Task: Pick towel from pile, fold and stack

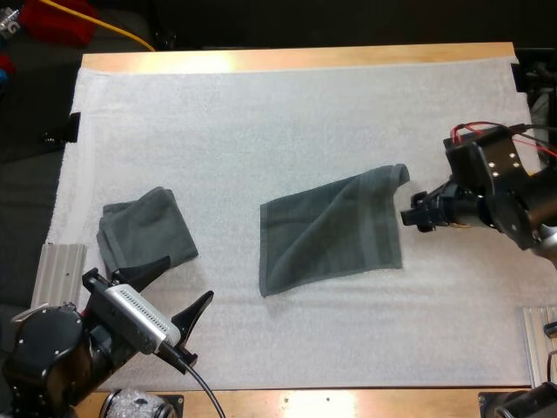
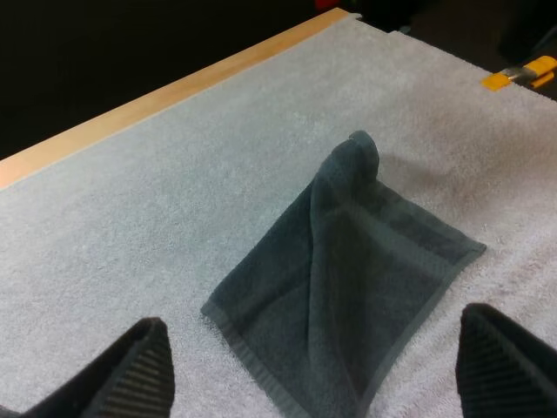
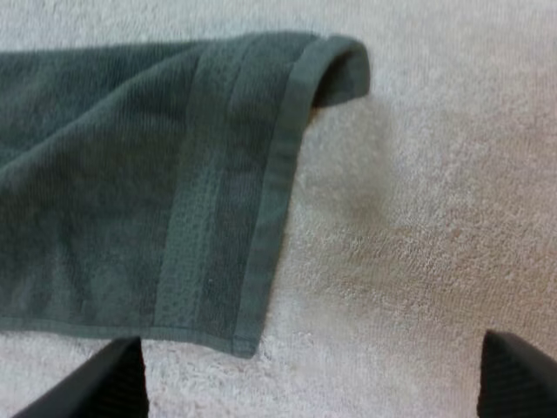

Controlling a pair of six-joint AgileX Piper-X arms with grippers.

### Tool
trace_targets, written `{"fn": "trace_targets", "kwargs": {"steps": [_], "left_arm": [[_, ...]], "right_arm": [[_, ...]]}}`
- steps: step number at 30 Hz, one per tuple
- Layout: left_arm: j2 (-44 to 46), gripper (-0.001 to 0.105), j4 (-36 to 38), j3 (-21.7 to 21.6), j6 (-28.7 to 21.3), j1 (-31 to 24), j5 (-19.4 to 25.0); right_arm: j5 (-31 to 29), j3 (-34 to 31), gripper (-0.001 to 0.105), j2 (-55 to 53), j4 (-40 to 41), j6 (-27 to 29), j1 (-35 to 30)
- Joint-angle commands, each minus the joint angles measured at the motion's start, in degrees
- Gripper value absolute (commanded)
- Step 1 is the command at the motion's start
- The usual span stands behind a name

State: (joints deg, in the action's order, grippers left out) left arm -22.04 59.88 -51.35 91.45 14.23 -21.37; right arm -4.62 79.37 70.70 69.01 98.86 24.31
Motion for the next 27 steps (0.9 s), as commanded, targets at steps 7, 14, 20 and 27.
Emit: {"fn": "trace_targets", "kwargs": {"steps": [7,14,20,27], "left_arm": [[-0.16,0.065,-0.17,-0.51,-0.09,0.22,-0.24],[-0.16,0.065,-0.17,-0.51,-0.09,0.22,-0.24],[-0.16,0.065,-0.17,-0.51,-0.09,0.22,-0.24],[-0.16,0.065,-0.01,-0.51,-0.09,0.22,-0.24]], "right_arm": [[1.06,-1.93,0.072,-4.67,0.77,-2.19,-0.16],[1.06,-10.69,0.072,-10.80,-1.01,-4.05,-0.16],[6.68,-18.71,0.072,-15.14,-5.70,-9.69,-0.16],[12.88,-26.28,0.072,-15.44,-12.16,-15.56,-0.16]]}}
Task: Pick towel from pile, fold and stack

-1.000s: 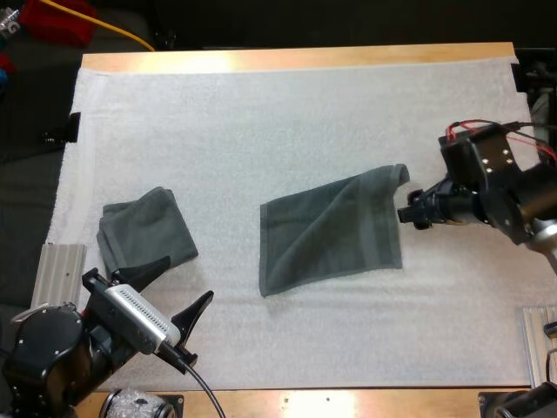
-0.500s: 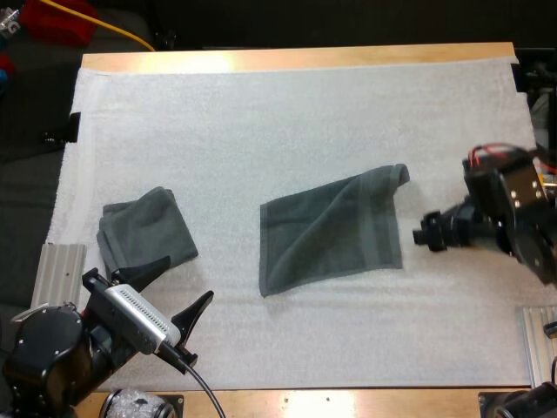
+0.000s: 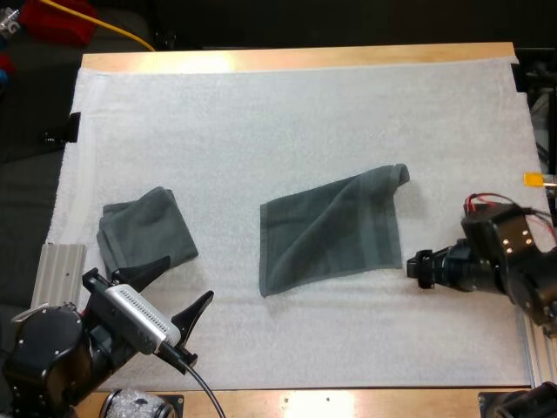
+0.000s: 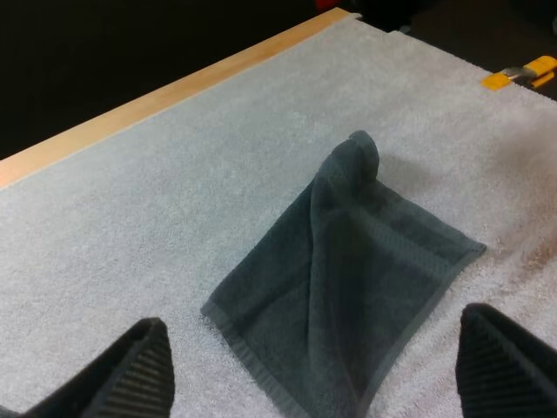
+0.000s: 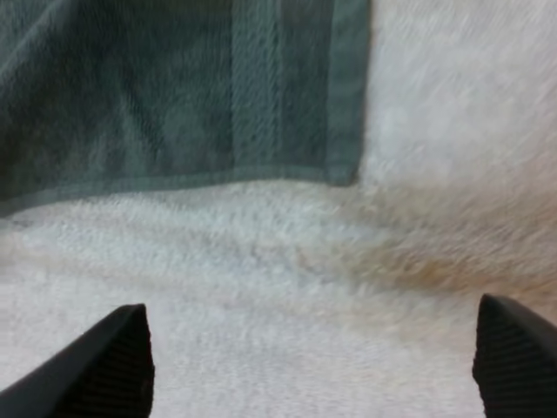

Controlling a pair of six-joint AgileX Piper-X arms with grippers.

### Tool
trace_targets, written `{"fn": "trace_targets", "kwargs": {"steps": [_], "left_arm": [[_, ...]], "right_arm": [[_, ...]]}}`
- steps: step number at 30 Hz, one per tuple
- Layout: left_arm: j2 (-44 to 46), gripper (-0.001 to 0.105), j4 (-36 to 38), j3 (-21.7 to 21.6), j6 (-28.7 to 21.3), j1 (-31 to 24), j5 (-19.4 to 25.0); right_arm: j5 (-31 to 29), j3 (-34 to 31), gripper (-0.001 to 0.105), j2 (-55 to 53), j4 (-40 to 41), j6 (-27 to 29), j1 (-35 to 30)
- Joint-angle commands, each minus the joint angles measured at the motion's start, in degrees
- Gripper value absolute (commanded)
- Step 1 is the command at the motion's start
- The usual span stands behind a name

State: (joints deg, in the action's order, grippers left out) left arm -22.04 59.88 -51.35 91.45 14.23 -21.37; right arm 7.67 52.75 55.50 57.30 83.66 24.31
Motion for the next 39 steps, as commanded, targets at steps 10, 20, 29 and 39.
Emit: {"fn": "trace_targets", "kwargs": {"steps": [10,20,29,39], "left_arm": [[-0.16,0.065,2.41,-0.51,-0.09,0.22,-0.24],[-0.16,0.065,2.39,-0.51,-0.09,0.22,-0.24],[-0.16,0.065,2.89,-0.51,-0.09,0.22,-0.24],[-0.16,0.065,2.89,-0.51,-0.09,0.22,-0.24]], "right_arm": [[3.34,-8.73,0.072,0.31,-12.48,-9.12,-0.16],[6.71,-11.90,0.072,4.51,-21.83,-15.09,-0.16],[6.73,-12.32,0.072,10.97,-26.50,-18.41,-0.16],[6.73,-12.32,0.072,18.13,-31.58,-20.61,-0.16]]}}
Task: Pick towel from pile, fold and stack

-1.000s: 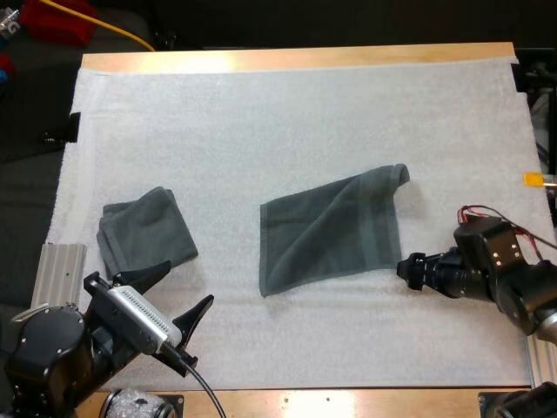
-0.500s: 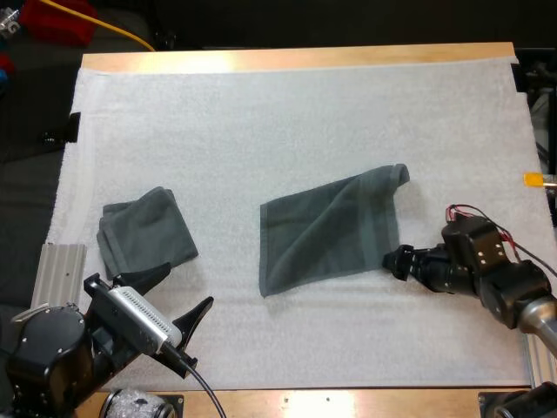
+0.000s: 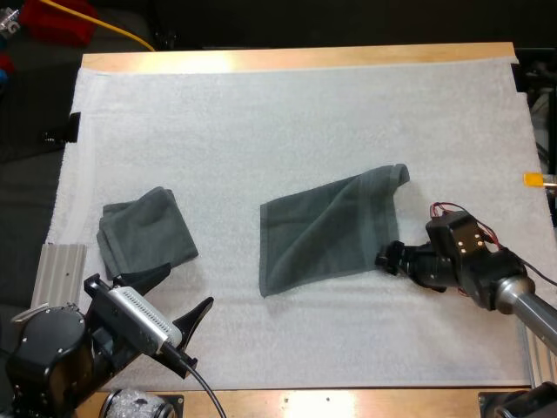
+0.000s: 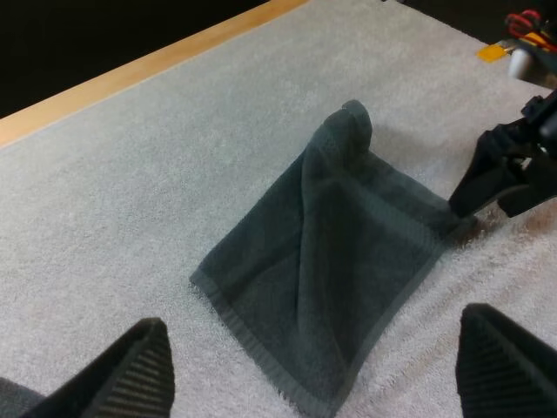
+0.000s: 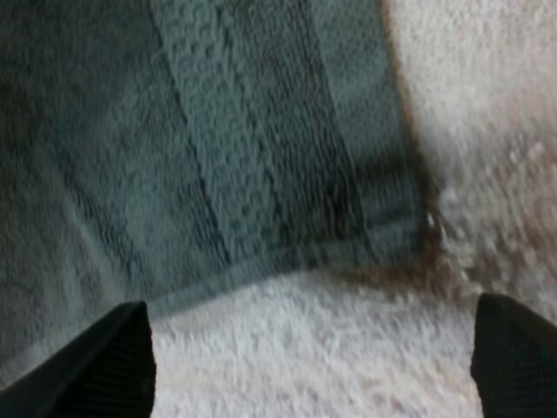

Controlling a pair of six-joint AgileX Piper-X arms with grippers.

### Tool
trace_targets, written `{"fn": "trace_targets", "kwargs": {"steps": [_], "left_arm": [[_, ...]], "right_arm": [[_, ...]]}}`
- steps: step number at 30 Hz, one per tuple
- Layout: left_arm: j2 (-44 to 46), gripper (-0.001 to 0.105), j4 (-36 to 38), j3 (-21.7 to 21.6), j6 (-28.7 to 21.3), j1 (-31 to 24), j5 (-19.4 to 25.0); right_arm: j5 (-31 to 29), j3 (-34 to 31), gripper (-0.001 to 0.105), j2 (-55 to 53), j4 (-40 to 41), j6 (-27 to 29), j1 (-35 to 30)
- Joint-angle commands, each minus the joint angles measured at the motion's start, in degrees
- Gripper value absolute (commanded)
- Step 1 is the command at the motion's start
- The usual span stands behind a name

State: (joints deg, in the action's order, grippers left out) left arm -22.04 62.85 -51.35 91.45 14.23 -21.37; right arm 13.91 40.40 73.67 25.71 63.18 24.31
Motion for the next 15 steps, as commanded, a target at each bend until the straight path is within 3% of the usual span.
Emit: {"fn": "trace_targets", "kwargs": {"steps": [1,15], "left_arm": [[-0.16,0.065,-0.09,-0.51,-0.09,0.22,-0.24],[-0.16,0.065,-0.09,-0.51,-0.09,0.22,-0.24]], "right_arm": [[0.48,0.03,0.072,0.81,-0.76,-1.05,-0.16],[0.64,0.03,0.071,7.95,-9.31,-9.70,-0.16]]}}
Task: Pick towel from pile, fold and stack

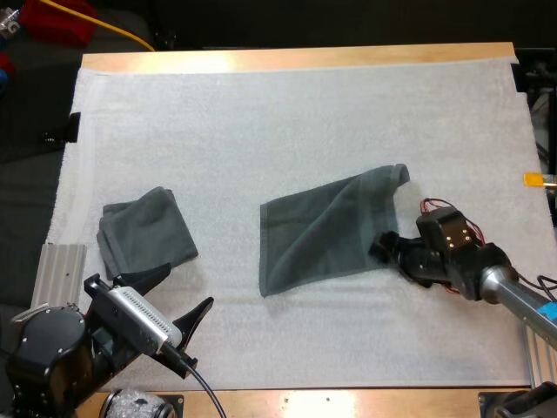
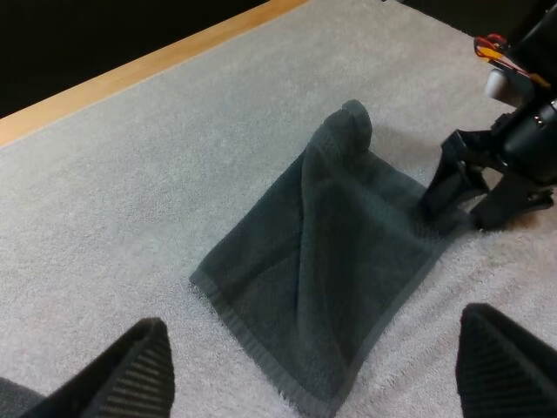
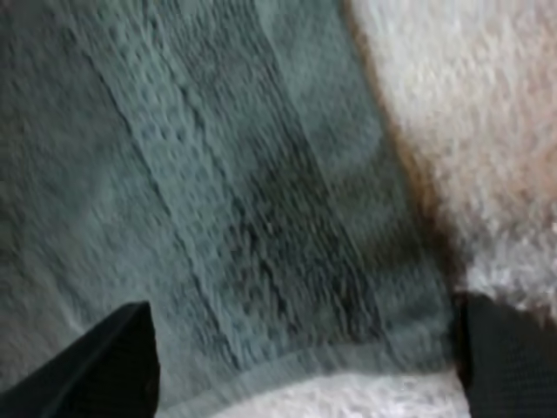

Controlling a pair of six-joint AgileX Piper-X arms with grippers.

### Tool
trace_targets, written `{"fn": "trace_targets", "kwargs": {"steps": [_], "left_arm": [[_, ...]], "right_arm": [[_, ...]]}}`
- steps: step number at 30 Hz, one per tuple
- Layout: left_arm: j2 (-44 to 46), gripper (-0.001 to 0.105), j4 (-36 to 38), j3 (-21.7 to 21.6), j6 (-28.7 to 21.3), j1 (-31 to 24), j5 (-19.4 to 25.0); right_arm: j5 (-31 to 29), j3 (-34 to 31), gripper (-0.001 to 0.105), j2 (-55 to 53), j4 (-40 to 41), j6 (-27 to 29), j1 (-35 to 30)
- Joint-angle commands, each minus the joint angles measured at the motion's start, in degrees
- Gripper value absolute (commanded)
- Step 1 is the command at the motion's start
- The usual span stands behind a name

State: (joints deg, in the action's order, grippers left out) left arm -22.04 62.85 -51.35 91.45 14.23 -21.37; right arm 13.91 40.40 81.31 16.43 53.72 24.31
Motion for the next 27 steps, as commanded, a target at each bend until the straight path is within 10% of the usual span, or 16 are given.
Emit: {"fn": "trace_targets", "kwargs": {"steps": [1,27], "left_arm": [[-0.16,0.065,-0.09,-0.51,-0.09,0.22,-0.24],[-0.16,0.065,-0.09,-0.51,-0.09,0.22,-0.24]], "right_arm": [[0.89,0.03,0.071,0.61,-0.35,-0.98,-0.16],[-5.38,0.03,0.047,-0.15,1.22,-2.48,-0.16]]}}
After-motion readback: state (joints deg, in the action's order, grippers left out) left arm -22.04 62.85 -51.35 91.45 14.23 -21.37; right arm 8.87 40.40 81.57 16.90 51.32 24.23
